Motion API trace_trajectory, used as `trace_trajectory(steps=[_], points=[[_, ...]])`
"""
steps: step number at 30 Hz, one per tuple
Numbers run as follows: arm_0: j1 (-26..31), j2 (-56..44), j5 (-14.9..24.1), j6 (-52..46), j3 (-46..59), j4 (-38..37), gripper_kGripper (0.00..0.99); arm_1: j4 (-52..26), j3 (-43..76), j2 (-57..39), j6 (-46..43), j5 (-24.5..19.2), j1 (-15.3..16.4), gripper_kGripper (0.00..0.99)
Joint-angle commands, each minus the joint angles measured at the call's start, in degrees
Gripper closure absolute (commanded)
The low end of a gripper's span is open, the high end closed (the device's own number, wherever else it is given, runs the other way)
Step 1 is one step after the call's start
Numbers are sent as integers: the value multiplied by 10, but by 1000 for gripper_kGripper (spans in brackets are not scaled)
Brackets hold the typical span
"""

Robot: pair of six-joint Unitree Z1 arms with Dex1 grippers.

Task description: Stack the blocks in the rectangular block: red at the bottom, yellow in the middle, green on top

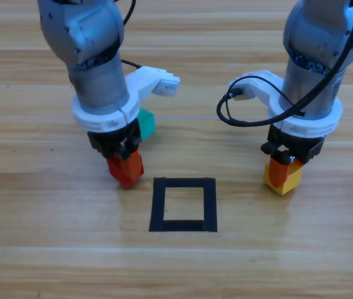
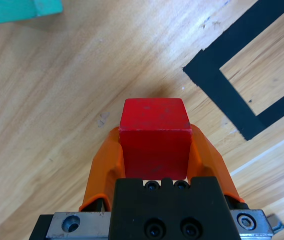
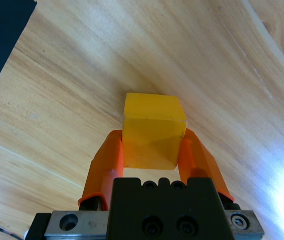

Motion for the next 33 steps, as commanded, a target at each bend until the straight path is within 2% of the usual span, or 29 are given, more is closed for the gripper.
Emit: trace_trajectory(steps=[1,5,16,22,26,33], points=[[10,-39,-4,-59,-1,7,990,20,9,-39,7,-5,-3,975],[-3,-69,9,-110,2,7,990,23,10,-45,14,-1,-18,975],[-47,-75,26,-233,-21,37,990,23,18,-48,14,-1,-22,975],[-83,-52,33,-303,-39,62,990,23,19,-48,14,0,-24,975],[-107,-13,35,-336,-104,107,990,23,18,-47,14,0,-24,975],[-132,25,35,-374,-141,119,990,23,18,-44,13,-1,-24,975]])
